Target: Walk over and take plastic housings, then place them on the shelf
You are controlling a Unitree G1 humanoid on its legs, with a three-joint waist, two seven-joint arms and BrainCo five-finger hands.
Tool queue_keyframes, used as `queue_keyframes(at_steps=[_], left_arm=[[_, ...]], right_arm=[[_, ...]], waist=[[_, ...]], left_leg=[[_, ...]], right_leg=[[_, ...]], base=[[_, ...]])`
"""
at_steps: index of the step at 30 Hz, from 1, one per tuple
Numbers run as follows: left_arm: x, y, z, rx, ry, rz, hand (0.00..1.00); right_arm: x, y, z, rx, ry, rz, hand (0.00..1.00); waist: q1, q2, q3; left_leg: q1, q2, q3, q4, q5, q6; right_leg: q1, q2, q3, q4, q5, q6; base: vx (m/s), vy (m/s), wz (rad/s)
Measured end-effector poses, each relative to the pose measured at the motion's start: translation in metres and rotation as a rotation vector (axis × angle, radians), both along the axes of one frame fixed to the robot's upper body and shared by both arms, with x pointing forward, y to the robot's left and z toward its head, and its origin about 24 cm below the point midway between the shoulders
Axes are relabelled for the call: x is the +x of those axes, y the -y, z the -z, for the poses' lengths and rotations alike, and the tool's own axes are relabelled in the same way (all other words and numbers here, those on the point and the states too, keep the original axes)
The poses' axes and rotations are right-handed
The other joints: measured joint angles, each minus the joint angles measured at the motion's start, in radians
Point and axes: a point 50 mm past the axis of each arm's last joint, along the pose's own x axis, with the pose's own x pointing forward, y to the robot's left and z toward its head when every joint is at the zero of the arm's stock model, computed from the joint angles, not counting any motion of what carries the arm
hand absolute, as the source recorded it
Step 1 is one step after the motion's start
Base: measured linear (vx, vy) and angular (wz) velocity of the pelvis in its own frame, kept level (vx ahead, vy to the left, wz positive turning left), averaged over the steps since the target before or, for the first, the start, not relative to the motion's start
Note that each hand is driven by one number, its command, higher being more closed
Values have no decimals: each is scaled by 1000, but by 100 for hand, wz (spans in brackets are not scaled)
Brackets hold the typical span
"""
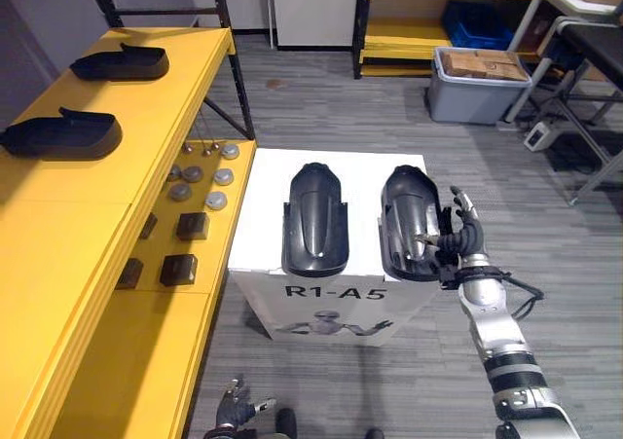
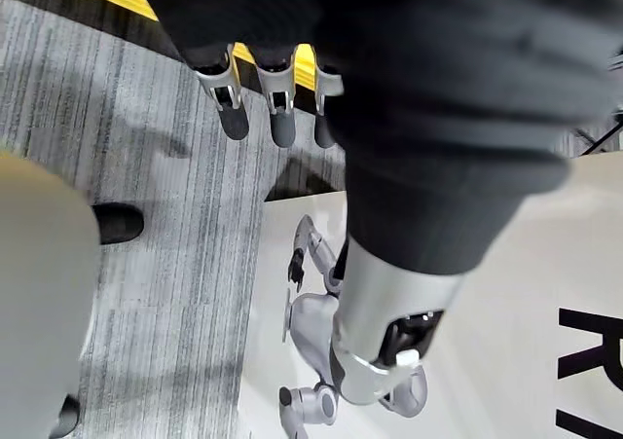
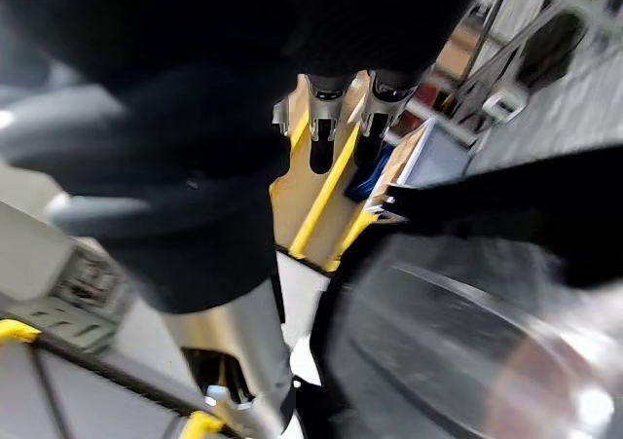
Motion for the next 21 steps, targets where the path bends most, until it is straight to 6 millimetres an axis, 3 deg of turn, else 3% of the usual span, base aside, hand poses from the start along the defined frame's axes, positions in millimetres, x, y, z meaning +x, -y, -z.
queue_keyframes(at_steps=[4,9,16,20,21], left_arm=[[1,2,0,0,1,-10,0],[3,4,0,9,2,-23,0],[6,7,-2,6,15,-5,0],[6,7,-2,4,10,-1,0],[6,7,-2,3,5,3,0]], right_arm=[[-2,4,11,3,-40,132,0],[-11,25,25,21,-94,332,0],[-13,29,38,45,-156,367,0],[-8,32,45,151,-201,343,0],[-7,34,47,183,-212,328,100]], waist=[[-1,12,8],[-7,24,22],[-6,31,34],[-7,31,38],[-7,30,38]], left_leg=[[-5,0,-3,0,0,0],[-9,-1,-21,0,1,-1],[-6,1,-26,-2,0,-2],[2,2,-24,-5,-2,-5],[5,2,-23,-6,-2,-6]], right_leg=[[0,0,-4,-2,1,0],[14,2,-22,-18,3,-2],[20,3,-26,-21,3,-2],[28,3,-26,-22,3,-1],[32,3,-26,-26,3,-1]], base=[[-2,-1,1],[4,-7,6],[-1,-5,4],[-26,2,-1],[0,0,0]])
